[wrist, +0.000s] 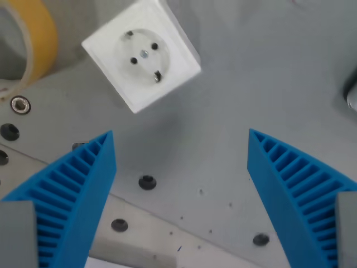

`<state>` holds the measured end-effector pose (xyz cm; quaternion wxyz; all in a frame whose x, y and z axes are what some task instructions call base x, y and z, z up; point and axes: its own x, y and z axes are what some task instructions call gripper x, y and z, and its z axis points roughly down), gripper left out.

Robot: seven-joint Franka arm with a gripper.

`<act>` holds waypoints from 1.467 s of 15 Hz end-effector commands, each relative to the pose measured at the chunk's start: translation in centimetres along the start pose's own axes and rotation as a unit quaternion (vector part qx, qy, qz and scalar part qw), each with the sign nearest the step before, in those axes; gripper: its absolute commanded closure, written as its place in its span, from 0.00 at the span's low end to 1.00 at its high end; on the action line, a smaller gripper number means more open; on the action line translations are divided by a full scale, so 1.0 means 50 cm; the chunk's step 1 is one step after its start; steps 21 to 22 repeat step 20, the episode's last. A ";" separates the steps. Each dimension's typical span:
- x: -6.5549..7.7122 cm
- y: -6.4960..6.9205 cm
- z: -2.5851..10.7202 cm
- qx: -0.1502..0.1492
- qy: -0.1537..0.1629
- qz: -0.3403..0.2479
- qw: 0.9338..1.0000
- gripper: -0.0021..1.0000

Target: Move above the white socket

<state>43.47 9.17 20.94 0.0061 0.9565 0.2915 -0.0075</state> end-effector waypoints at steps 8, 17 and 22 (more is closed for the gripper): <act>0.050 -0.038 0.062 -0.033 0.023 -0.228 0.973 0.00; 0.084 -0.048 0.088 -0.027 0.009 -0.226 0.974 0.00; 0.088 -0.049 0.091 -0.027 0.010 -0.213 0.977 0.00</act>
